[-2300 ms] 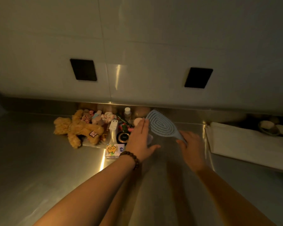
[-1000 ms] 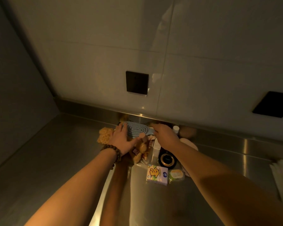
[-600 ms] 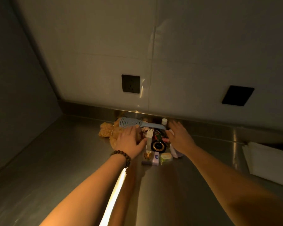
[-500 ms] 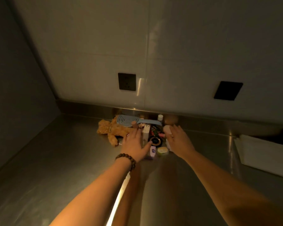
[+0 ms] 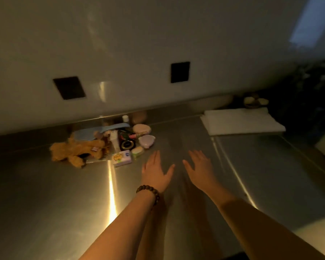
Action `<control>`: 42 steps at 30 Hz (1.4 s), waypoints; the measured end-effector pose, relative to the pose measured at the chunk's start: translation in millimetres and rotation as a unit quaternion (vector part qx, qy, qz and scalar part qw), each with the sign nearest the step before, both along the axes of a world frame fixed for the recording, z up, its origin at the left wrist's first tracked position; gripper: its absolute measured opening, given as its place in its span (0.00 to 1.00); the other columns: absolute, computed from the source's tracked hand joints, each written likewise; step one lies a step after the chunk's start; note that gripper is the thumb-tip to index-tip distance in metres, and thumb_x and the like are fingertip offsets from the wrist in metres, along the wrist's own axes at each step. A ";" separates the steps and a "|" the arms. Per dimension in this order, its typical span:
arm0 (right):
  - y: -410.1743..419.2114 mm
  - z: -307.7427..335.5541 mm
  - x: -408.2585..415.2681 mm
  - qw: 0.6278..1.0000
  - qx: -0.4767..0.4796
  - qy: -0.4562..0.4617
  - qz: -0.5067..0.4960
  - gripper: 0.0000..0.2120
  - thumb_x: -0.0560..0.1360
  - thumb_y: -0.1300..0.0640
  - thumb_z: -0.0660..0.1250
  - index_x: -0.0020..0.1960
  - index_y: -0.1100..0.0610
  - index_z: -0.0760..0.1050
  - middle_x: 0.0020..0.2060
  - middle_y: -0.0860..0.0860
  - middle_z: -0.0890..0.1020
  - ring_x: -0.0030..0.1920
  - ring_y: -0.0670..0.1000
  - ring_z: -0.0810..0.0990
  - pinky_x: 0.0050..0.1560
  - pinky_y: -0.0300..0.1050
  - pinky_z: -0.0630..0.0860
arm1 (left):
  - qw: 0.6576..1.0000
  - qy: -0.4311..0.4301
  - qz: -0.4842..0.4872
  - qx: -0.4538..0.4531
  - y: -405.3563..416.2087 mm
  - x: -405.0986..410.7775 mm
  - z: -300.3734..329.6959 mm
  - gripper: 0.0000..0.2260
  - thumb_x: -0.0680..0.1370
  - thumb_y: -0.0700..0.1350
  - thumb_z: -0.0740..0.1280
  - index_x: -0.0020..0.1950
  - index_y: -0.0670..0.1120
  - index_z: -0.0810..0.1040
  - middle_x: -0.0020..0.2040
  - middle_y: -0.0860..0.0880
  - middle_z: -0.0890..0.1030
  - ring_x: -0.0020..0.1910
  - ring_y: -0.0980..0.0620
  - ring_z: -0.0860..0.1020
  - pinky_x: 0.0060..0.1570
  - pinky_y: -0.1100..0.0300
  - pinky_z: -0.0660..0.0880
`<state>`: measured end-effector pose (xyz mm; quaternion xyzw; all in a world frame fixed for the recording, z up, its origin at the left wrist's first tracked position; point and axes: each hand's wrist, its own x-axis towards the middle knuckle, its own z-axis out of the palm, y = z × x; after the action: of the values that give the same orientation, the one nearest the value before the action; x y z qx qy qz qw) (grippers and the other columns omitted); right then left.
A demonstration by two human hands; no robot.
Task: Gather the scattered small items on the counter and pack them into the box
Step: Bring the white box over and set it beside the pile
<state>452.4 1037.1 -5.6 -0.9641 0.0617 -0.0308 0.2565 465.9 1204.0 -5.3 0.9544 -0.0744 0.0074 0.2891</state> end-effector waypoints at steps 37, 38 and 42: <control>-507.3 33.9 -294.2 0.966 0.040 -0.059 -0.250 0.28 0.78 0.45 0.61 0.74 0.51 0.60 0.75 0.52 0.61 0.75 0.55 0.59 0.72 0.57 0.62 | 0.972 0.079 -0.187 -0.122 -542.8 -210.4 35.9 0.35 0.74 0.58 0.64 0.75 0.49 0.52 0.75 0.46 0.59 0.73 0.46 0.59 0.68 0.47 0.64; -516.5 35.1 -289.1 0.967 0.040 -0.065 -0.244 0.28 0.78 0.45 0.61 0.74 0.51 0.60 0.75 0.52 0.62 0.74 0.55 0.60 0.72 0.57 0.62 | 0.970 0.073 -0.190 -0.131 -549.9 -206.5 37.2 0.35 0.74 0.57 0.64 0.75 0.49 0.53 0.74 0.46 0.59 0.72 0.47 0.60 0.67 0.51 0.64; -558.8 39.7 -258.4 0.970 0.030 -0.090 -0.225 0.28 0.78 0.45 0.61 0.74 0.51 0.60 0.74 0.52 0.63 0.73 0.54 0.62 0.71 0.53 0.61 | 0.956 0.058 -0.204 -0.202 -578.6 -177.5 47.6 0.31 0.74 0.54 0.66 0.73 0.49 0.57 0.70 0.46 0.65 0.67 0.47 0.67 0.62 0.54 0.67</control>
<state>193.9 478.3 34.1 -0.9106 0.2545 -0.1727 0.2761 288.4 625.4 42.3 0.8396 -0.2473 -0.0922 0.4749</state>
